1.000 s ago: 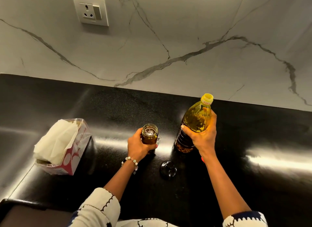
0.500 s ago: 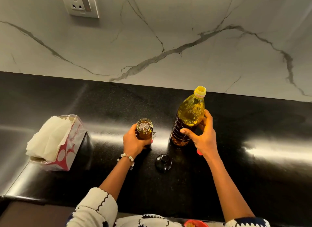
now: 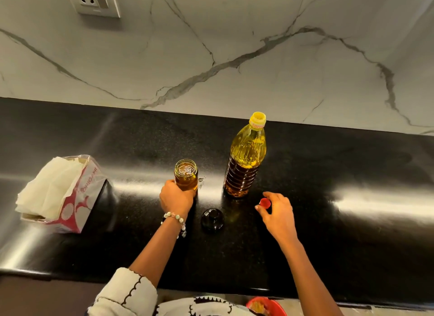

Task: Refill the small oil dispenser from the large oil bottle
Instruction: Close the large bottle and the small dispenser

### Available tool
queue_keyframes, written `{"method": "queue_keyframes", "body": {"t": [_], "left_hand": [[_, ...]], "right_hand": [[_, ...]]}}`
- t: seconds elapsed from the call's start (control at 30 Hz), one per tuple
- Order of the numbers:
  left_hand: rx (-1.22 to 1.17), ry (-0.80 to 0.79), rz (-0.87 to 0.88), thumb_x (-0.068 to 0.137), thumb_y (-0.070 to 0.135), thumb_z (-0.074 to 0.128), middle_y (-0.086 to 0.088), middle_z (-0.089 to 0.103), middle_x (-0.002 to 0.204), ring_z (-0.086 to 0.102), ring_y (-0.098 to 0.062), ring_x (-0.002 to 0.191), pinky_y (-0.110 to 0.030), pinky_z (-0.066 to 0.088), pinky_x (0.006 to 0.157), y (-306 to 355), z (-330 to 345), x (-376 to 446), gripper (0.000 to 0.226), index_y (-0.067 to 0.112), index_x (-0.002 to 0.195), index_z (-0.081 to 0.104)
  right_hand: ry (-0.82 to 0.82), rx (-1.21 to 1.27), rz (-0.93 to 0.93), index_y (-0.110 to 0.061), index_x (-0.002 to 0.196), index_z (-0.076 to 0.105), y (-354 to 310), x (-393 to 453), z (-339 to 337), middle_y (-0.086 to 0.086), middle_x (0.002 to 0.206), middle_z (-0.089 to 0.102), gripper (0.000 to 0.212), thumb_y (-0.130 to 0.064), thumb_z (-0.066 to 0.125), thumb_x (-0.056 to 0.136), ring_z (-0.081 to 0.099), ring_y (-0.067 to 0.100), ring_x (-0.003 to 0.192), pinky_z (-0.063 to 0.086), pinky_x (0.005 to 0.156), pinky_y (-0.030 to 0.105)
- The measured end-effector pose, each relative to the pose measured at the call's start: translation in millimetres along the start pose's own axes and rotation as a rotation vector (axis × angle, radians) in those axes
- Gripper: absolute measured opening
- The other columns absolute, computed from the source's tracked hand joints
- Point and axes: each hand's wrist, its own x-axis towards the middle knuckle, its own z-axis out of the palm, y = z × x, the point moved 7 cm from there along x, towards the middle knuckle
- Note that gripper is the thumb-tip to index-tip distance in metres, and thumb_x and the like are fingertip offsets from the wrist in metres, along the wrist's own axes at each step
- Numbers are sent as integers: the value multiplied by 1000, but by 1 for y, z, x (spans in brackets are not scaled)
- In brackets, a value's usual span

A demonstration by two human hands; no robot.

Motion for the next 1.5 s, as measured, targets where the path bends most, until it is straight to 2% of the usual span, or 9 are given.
{"method": "queue_keyframes", "body": {"t": [0.17, 0.37, 0.57, 0.63, 0.73, 0.9, 1.07, 1.23, 1.5], "left_hand": [[29, -66, -126, 77, 25, 78, -15, 65, 96, 63, -33, 91, -42, 55, 80, -5, 0, -12, 31, 5, 91, 58], [-160, -287, -140, 83, 16, 72, -9, 69, 78, 59, -17, 59, -26, 47, 54, 9, 3, -39, 12, 6, 83, 64], [-345, -260, 211, 84, 12, 69, -7, 71, 75, 61, -13, 60, -25, 50, 60, 76, -8, -62, 6, 12, 78, 71], [-403, -219, 337, 84, 14, 71, -4, 71, 76, 63, -10, 65, -22, 53, 63, 102, -14, -71, 3, 12, 84, 72], [-423, -199, 540, 82, 23, 75, 5, 71, 86, 65, 0, 77, -14, 52, 70, 137, -19, -83, 18, 17, 99, 70], [-349, -263, 753, 78, 30, 78, 6, 65, 114, 59, -8, 106, -25, 53, 81, 180, -5, -93, 43, 22, 118, 63], [-325, -271, 781, 75, 23, 81, 3, 68, 111, 61, -2, 98, -2, 44, 74, 198, 7, -94, 46, 18, 118, 65], [-362, -276, 771, 73, 24, 82, 3, 71, 105, 64, -3, 95, 3, 40, 73, 197, 10, -90, 44, 16, 115, 68], [-398, -322, 753, 71, 27, 84, 5, 70, 103, 64, -4, 98, -28, 56, 86, 195, 13, -82, 45, 19, 113, 69]], "right_hand": [[37, -21, -29, -12, 130, 56, -4, -1, 2, 5, 125, 59, 42, -17, 64, 89, 50, 20, 115, 40, 96, 29], [129, 485, 121, -21, 113, 63, -8, 1, -23, -2, 101, 67, 31, -18, 72, 83, 65, 9, 87, 57, 82, 33], [184, 956, 57, -18, 104, 68, -40, 15, -71, -1, 96, 72, 33, -1, 76, 77, 69, 11, 91, 55, 83, 30], [199, 1100, 23, -11, 105, 67, -52, 19, -90, 5, 97, 73, 34, 0, 77, 74, 70, 17, 94, 55, 85, 30], [225, 1186, -68, -5, 104, 66, -74, 24, -125, 9, 95, 73, 35, -7, 79, 71, 70, 19, 91, 56, 82, 27], [260, 764, -273, -12, 92, 72, -107, 45, -171, -2, 85, 73, 23, -19, 81, 73, 70, 10, 80, 56, 76, 26], [142, 339, -522, -8, 111, 65, -149, 59, -187, -1, 102, 68, 43, -16, 81, 72, 63, -1, 84, 49, 76, 5], [105, 235, -631, -9, 111, 63, -174, 60, -190, 0, 97, 67, 46, -21, 81, 72, 64, 6, 80, 50, 72, 7], [10, 112, -693, -10, 113, 68, -193, 60, -188, 4, 106, 70, 36, -15, 76, 78, 62, 8, 93, 51, 81, 12]]}}
